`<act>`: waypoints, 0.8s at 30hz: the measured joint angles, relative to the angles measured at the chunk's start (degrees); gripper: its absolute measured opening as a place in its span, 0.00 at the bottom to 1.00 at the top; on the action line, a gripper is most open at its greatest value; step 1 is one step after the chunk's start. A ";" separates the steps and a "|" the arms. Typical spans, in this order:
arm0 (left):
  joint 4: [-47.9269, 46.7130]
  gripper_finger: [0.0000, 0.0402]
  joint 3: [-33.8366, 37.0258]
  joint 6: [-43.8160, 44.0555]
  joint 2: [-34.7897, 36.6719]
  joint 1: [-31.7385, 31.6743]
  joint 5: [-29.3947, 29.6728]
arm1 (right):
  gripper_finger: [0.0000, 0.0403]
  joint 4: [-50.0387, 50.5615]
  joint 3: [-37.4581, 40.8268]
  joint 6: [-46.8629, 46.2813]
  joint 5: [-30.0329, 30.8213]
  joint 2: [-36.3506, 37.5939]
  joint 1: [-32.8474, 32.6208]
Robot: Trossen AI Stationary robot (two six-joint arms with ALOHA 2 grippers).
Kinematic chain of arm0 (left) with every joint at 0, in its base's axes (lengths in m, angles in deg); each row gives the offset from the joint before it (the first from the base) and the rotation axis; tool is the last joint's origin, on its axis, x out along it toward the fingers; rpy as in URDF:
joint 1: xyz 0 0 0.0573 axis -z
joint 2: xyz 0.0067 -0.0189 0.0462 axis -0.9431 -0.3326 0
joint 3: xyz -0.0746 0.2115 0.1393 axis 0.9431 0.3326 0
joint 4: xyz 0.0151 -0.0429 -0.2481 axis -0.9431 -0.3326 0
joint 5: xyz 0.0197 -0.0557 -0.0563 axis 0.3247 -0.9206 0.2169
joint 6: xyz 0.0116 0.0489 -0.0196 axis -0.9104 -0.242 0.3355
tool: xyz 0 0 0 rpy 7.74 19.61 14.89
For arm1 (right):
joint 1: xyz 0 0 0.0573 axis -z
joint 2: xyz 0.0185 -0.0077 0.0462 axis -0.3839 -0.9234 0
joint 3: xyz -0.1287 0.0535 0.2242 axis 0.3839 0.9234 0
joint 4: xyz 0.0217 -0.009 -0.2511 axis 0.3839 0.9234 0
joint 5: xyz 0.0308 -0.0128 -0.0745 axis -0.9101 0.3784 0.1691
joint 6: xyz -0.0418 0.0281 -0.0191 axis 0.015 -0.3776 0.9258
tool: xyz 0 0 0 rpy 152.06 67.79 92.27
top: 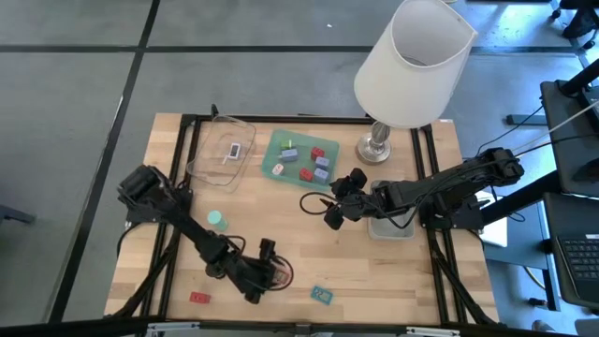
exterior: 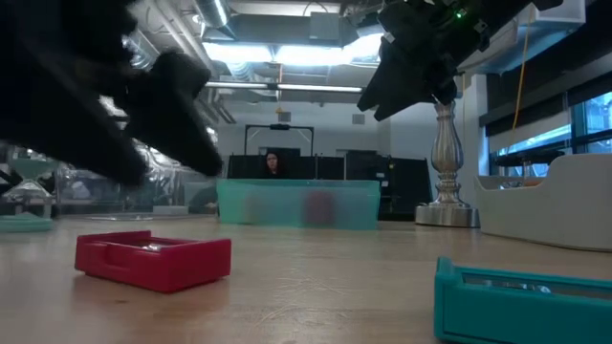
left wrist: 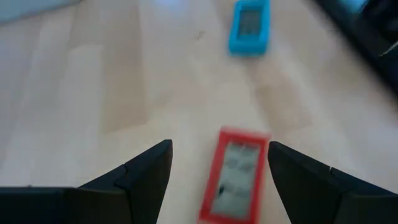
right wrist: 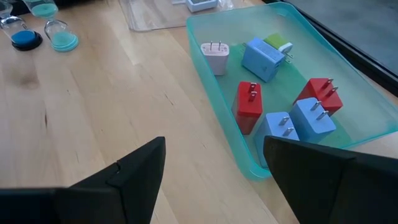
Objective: Pick & Place Office items
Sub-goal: Put the red timer into the transparent bin
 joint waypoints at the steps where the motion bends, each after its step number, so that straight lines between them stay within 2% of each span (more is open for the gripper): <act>1: 0.63 0.65 -0.02 0.00 0.20 0.09 -1.16 | 0.69 0.02 0.00 0.00 0.01 0.00 0.00; 5: 0.48 0.65 -0.02 1.18 -0.44 0.34 -3.45 | 0.69 0.02 0.00 0.00 -0.01 0.00 -0.01; 12: -1.27 0.65 0.02 1.81 -4.62 -0.41 -3.55 | 0.69 0.02 0.00 0.00 -0.01 0.00 0.00; 18: -0.82 0.65 -0.18 1.90 -5.38 -0.87 -3.81 | 0.69 0.02 0.00 0.02 -0.01 0.00 0.01; 21: -0.86 0.60 -0.18 2.07 -5.44 -0.83 -4.15 | 0.69 0.02 0.00 0.02 -0.01 0.00 0.00; 24: -0.85 0.50 -0.18 2.51 -5.48 -0.85 -5.45 | 0.69 0.02 0.00 0.02 -0.01 0.00 -0.01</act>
